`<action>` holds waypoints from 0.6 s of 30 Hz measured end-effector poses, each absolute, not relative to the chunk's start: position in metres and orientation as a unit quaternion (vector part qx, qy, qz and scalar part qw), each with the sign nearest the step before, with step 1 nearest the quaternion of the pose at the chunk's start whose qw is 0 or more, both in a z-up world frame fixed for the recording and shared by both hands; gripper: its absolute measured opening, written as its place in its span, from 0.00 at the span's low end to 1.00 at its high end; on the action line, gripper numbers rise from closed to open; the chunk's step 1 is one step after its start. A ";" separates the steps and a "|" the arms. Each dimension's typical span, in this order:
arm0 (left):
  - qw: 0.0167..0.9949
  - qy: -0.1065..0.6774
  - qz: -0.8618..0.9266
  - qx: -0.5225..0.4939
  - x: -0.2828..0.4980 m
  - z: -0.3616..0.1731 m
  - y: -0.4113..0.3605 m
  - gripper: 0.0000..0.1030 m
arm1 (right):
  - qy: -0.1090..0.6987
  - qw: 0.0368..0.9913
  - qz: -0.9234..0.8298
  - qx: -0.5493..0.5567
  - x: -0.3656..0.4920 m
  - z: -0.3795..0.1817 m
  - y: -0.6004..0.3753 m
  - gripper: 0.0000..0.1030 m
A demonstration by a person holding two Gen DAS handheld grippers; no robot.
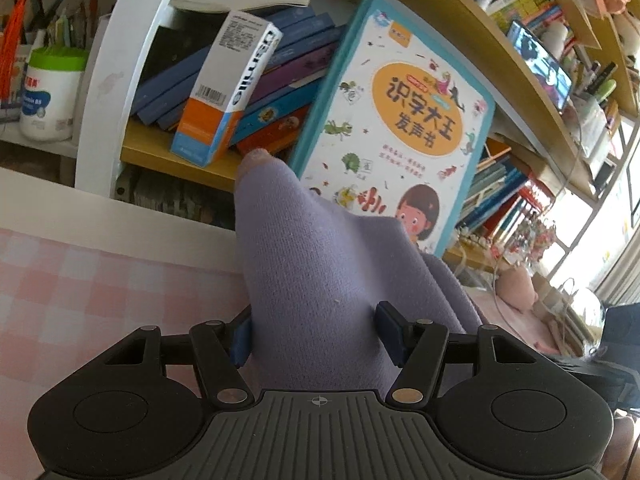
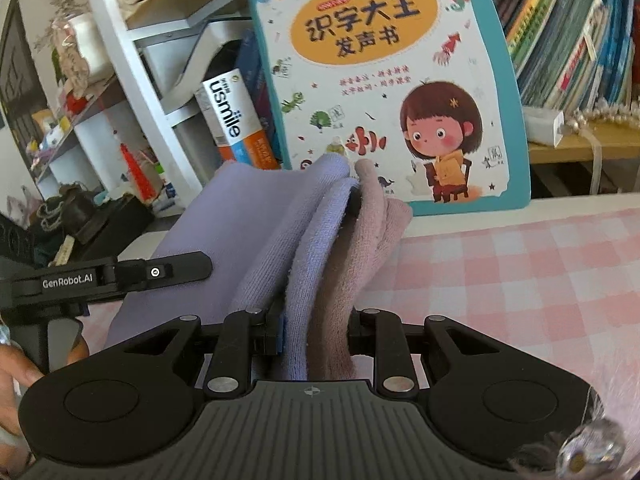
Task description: Fold clothes
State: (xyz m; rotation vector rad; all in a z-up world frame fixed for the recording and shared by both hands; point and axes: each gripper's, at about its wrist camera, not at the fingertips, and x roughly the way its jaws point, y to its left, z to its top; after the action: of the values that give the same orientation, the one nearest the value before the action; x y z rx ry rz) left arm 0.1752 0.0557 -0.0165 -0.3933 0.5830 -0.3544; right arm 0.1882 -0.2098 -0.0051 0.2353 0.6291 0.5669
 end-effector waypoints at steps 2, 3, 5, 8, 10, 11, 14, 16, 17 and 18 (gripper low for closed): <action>0.922 0.284 -0.172 -0.199 0.177 -0.019 0.058 0.60 | 0.304 0.904 0.275 0.119 0.191 -0.008 -0.211 0.22; 0.921 0.284 -0.172 -0.203 0.178 -0.021 0.060 0.61 | 0.303 0.904 0.276 0.121 0.192 -0.009 -0.211 0.22; 0.922 0.281 -0.167 -0.206 0.176 -0.021 0.062 0.61 | 0.305 0.903 0.273 0.126 0.193 -0.012 -0.212 0.23; 0.928 0.269 -0.156 -0.206 0.169 -0.016 0.066 0.66 | 0.308 0.902 0.270 0.138 0.194 -0.017 -0.215 0.28; 0.931 0.261 -0.148 -0.206 0.164 -0.013 0.069 0.69 | 0.308 0.901 0.267 0.148 0.194 -0.018 -0.218 0.32; 0.933 0.257 -0.144 -0.206 0.162 -0.012 0.070 0.73 | 0.306 0.903 0.261 0.149 0.192 -0.017 -0.219 0.43; 0.938 0.245 -0.132 -0.206 0.154 -0.007 0.074 0.80 | 0.294 0.914 0.244 0.140 0.182 -0.010 -0.225 0.62; 0.942 0.236 -0.124 -0.206 0.148 -0.004 0.077 0.85 | 0.280 0.920 0.237 0.135 0.171 -0.004 -0.230 0.67; 0.945 0.226 -0.115 -0.206 0.140 0.000 0.079 0.88 | 0.272 0.924 0.234 0.134 0.164 -0.002 -0.233 0.72; 0.948 0.218 -0.108 -0.205 0.131 0.003 0.080 0.88 | 0.263 0.928 0.231 0.130 0.156 0.000 -0.235 0.75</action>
State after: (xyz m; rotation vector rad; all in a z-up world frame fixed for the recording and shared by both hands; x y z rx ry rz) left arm 0.1308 0.0801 0.0033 -0.4182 0.4431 -0.2201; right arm 0.1559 -0.2348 0.0000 0.2666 0.5395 0.4743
